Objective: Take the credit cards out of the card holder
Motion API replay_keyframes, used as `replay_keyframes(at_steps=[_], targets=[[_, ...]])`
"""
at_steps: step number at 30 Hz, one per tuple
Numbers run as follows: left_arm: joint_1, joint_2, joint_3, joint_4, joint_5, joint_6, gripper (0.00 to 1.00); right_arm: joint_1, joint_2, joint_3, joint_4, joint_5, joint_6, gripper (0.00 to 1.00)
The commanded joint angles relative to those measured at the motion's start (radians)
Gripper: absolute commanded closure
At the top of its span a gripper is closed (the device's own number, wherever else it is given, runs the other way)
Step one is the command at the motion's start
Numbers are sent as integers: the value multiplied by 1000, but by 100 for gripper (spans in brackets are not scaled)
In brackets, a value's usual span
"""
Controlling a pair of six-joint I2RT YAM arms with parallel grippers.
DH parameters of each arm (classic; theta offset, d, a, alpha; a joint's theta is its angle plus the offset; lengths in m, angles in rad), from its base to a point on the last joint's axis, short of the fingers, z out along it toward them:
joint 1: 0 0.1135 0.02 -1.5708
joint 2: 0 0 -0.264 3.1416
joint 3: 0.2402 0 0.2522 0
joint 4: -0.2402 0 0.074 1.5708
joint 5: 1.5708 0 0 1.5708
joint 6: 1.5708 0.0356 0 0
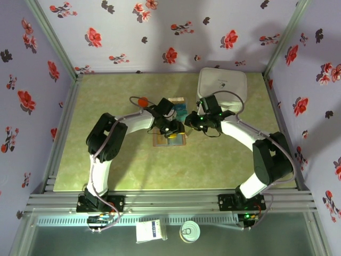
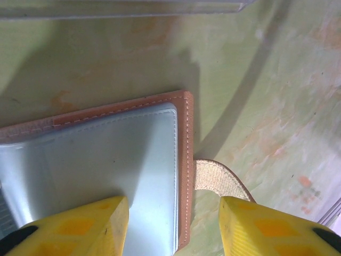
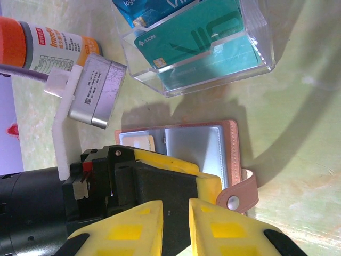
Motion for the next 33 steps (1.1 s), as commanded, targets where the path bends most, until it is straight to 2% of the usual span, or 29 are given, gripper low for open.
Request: replay_keyframes(at_steps=[1,8,11,16,19,23,27,33], targets=[[3,-88,-17,-29,-21,40,51,1,-5,-6,-6,-11,-5,79],[53,-195,-79,-21,-43,50,52,44,51,36,-7,-30,1,79],[91,-232,-139,-20,-45,54,55,72,87,70,-12,-37,-1,79],[145,-288,-243,-40,-70,69,65,123,165,146,-38,-53,-11,79],[162,-299,-289,-21,-59,65,75,144,193,177,-50,-46,-15,79],[149,-286,-299,30,-4,46,81,149,189,187,-68,-11,-21,79],[119,-248,-255,14,2,46,85,148,184,211,-142,35,-53,79],[95,-210,-215,13,7,36,86,130,125,149,-134,62,-52,71]])
